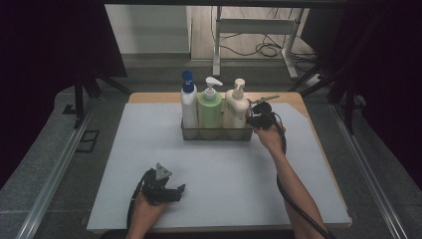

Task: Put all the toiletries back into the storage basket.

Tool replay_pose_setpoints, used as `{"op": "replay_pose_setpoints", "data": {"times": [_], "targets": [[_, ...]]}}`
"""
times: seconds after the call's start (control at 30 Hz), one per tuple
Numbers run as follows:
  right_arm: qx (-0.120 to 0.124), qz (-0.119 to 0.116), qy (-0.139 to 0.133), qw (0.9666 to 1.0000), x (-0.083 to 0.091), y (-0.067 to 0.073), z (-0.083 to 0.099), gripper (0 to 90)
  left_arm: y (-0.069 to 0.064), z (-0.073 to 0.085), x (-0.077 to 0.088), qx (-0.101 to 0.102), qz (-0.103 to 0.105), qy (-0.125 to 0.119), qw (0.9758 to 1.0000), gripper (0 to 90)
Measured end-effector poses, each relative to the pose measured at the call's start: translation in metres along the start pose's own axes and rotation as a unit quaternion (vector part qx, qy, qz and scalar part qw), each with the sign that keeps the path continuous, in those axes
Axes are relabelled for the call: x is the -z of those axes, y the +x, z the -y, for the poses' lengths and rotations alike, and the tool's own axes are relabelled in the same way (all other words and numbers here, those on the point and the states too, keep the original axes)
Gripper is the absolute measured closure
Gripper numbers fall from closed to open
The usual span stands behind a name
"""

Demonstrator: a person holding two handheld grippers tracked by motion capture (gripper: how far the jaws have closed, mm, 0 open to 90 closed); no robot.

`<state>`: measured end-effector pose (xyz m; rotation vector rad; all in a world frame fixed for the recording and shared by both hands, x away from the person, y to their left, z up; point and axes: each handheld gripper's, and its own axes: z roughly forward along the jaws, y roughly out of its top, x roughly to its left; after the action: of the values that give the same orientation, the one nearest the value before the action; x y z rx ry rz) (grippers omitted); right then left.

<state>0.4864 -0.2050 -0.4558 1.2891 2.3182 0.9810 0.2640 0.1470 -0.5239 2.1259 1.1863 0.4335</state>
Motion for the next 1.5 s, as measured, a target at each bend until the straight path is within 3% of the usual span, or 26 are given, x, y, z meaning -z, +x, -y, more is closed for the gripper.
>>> {"op": "replay_pose_setpoints", "data": {"times": [0.93, 1.5], "targets": [[0.030, -0.026, 0.007, 0.9992, -0.009, 0.025, -0.006, 89.9, 0.000, 0.000, 0.000, 0.000, 0.000, 0.000, 1.0000, 11.9], [0.043, -0.030, 0.004, 0.9986, -0.003, 0.030, -0.007, 90.0, 0.000, 0.000, 0.000, 0.000, 0.000, 0.000, 1.0000, 11.8]]}}
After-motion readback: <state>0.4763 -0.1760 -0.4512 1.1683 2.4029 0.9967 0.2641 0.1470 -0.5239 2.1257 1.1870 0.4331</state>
